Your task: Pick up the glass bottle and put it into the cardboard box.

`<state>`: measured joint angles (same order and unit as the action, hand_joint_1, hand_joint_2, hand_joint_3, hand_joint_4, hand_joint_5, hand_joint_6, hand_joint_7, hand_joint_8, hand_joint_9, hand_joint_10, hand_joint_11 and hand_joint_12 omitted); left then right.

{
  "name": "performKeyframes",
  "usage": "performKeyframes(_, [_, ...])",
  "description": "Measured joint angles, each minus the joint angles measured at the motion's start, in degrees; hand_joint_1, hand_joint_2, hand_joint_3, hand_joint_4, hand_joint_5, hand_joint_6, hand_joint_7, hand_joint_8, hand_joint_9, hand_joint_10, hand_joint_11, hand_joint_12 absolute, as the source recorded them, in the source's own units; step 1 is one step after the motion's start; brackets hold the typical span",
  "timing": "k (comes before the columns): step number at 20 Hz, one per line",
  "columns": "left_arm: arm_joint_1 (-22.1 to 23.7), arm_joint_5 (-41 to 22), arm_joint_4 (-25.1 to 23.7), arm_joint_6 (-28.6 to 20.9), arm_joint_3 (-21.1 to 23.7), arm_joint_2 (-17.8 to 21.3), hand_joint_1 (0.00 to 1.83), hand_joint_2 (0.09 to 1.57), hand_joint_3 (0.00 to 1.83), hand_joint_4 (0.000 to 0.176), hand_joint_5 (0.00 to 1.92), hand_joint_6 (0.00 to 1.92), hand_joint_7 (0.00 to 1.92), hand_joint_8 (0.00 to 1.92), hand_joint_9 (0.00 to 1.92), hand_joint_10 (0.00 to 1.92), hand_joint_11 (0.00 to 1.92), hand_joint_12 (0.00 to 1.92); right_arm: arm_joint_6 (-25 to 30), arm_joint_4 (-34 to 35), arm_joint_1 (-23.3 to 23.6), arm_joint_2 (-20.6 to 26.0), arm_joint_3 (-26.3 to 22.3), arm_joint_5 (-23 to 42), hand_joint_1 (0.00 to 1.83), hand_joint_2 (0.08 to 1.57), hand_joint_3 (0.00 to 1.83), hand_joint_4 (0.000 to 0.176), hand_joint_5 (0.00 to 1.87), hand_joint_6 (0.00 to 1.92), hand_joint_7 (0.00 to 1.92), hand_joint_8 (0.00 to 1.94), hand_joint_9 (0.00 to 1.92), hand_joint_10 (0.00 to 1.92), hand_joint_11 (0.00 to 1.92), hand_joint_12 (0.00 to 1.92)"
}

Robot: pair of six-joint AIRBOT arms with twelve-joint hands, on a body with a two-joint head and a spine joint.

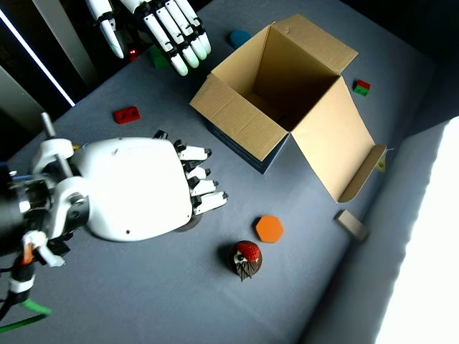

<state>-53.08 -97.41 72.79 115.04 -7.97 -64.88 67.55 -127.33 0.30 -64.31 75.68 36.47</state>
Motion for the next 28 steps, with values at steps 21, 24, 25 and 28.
performKeyframes(21, [-0.2,0.0,0.0,-0.2,0.0,0.0,0.06,1.33,0.00,0.000,0.08,0.00,0.05,0.00,0.02,0.00,0.00,0.22,-12.6,5.8,12.1,0.9,4.0,6.2,1.24,0.92,0.47,0.000,0.80,1.27,1.07,1.07,1.02,1.34,0.87,1.82])
performKeyframes(24, [-0.3,0.0,0.3,-0.6,0.0,0.0,0.05,1.33,0.00,0.000,0.07,0.00,0.05,0.00,0.03,0.00,0.00,0.25,-17.0,7.8,14.6,-0.9,7.2,9.9,1.24,0.92,0.47,0.000,0.80,1.27,1.07,1.07,1.02,1.34,0.88,1.81])
performKeyframes(25, [-0.3,0.0,0.5,-0.7,0.0,0.0,0.06,1.33,0.00,0.000,0.07,0.00,0.06,0.00,0.03,0.00,0.00,0.28,-18.7,8.5,15.3,-1.6,8.8,12.0,1.24,0.92,0.47,0.000,0.80,1.28,1.07,1.07,1.02,1.34,0.85,1.83])
performKeyframes(28, [-0.3,0.0,0.2,-0.7,0.0,0.0,0.05,1.33,0.00,0.000,0.08,0.00,0.04,0.00,0.01,0.00,0.00,0.15,-21.3,9.9,16.0,-3.0,11.8,16.2,1.36,1.11,0.10,0.000,0.73,1.24,1.02,0.97,0.84,1.46,0.82,1.84])
